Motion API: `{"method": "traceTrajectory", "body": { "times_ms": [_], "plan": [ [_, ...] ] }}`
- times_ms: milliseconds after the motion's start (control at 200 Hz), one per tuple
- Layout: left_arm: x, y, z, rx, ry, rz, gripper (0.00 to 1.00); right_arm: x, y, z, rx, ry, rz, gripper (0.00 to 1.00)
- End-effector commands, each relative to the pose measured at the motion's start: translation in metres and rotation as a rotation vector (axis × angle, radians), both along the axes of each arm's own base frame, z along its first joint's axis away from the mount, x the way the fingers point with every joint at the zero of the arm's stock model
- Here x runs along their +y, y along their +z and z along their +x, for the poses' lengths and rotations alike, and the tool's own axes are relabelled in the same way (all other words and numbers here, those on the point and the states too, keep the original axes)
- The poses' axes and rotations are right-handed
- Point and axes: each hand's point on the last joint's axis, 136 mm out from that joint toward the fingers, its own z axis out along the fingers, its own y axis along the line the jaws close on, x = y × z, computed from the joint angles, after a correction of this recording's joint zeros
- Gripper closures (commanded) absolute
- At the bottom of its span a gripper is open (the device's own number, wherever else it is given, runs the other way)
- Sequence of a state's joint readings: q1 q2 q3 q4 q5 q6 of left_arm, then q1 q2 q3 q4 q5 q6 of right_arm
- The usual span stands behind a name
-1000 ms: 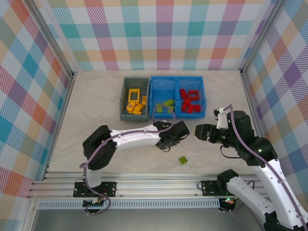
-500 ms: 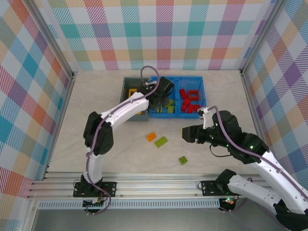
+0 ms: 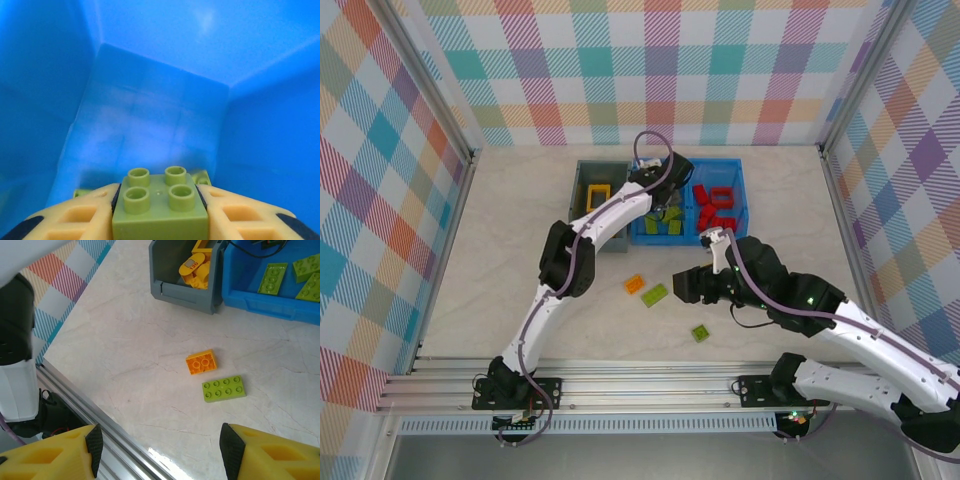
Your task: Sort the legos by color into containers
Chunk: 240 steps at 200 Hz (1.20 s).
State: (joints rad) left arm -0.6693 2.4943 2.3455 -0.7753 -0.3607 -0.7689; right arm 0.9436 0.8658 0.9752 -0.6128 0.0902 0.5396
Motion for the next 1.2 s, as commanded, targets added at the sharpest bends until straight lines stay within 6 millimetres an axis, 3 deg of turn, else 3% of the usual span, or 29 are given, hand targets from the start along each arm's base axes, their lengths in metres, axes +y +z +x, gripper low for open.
{"method": "traceTrajectory", "body": {
  "times_ms": [0, 145, 330, 445, 570, 695, 815, 880, 960, 1195],
  "plan": [
    [0.009, -0.006, 0.014, 0.000, 0.022, 0.010, 0.52, 0.001, 0.009, 0.003, -0.026, -0.019, 0.026, 0.35],
    [-0.002, -0.006, 0.015, 0.015, -0.031, -0.036, 0.33, -0.002, 0.002, 0.000, -0.009, -0.018, 0.012, 0.34],
    [-0.016, 0.030, 0.003, -0.005, -0.068, -0.109, 0.32, -0.015, -0.016, 0.000, 0.041, -0.073, -0.071, 0.34],
    [-0.028, 0.078, -0.009, -0.081, -0.097, -0.162, 0.32, -0.019, -0.040, -0.001, 0.112, -0.091, -0.160, 0.34],
    [-0.027, 0.141, -0.030, -0.153, -0.089, -0.225, 0.32, -0.015, -0.068, -0.004, 0.167, -0.078, -0.238, 0.31],
    [-0.008, 0.202, -0.067, -0.228, -0.069, -0.264, 0.33, -0.001, -0.097, -0.002, 0.209, -0.037, -0.350, 0.28],
    [0.021, 0.240, -0.118, -0.288, -0.096, -0.263, 0.32, 0.009, -0.117, 0.007, 0.295, -0.100, -0.425, 0.27],
    [0.028, 0.247, -0.148, -0.305, -0.180, -0.269, 0.32, 0.014, -0.127, 0.011, 0.355, -0.184, -0.395, 0.27],
    [0.036, 0.239, -0.189, -0.304, -0.317, -0.263, 0.33, 0.012, -0.141, 0.016, 0.432, -0.340, -0.357, 0.31],
    [0.079, 0.196, -0.290, -0.332, -0.533, -0.328, 0.33, 0.035, -0.168, 0.035, 0.646, -0.659, -0.276, 0.28]
  ]
}}
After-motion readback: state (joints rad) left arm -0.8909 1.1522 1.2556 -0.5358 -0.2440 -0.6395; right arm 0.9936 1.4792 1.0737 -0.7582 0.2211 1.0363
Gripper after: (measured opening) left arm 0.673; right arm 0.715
